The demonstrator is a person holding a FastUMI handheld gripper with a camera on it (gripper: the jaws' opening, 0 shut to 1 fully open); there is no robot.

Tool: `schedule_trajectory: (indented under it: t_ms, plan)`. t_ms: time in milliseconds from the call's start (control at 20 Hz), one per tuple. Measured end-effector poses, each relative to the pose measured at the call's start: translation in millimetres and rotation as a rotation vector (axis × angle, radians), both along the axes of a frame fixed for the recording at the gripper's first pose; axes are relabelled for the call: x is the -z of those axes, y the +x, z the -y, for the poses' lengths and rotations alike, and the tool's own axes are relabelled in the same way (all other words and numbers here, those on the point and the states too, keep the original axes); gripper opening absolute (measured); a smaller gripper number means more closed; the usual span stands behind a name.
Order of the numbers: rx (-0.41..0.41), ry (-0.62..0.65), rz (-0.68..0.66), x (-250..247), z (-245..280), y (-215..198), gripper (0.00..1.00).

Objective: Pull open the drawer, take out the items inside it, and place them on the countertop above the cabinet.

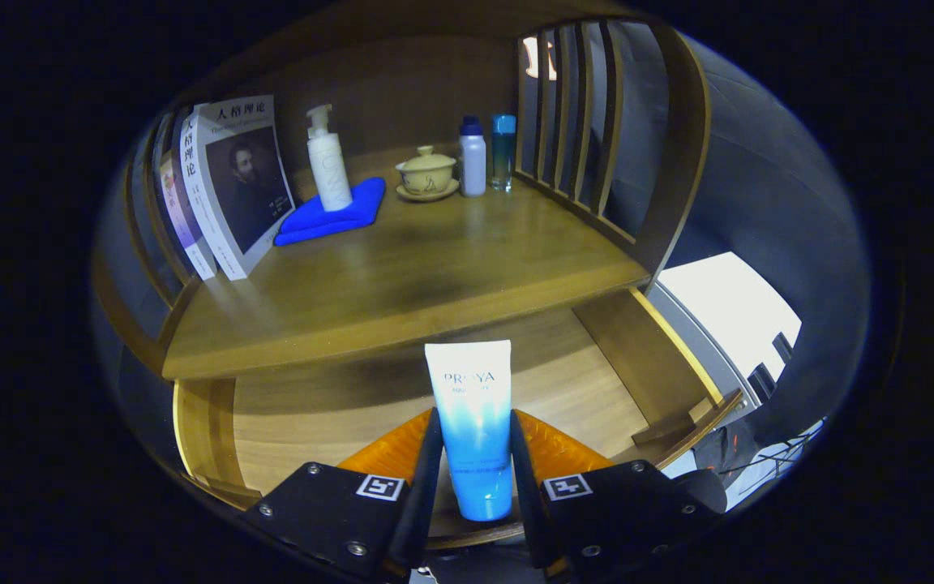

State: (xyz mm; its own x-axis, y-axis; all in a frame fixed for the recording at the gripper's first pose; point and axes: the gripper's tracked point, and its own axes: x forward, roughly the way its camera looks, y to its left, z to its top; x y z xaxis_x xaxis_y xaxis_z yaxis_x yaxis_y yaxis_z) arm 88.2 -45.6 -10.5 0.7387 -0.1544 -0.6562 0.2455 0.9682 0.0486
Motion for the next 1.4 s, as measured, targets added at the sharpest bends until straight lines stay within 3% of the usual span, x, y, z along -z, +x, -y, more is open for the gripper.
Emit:
schedule_trajectory:
  t_ms: [300, 700, 1050, 1400]
  plan:
    - [-0.057, 0.004, 0.083, -32.3, -17.5, 31.3, 0.48]
    - [-0.155, -0.011, 0.085, -44.7, -43.5, 83.3, 0.48]
    - [-0.199, -0.004, 0.087, -40.4, -50.4, 126.5, 0.49]
    - [-0.259, -0.019, 0.08, -22.3, -57.9, 141.3, 0.53]
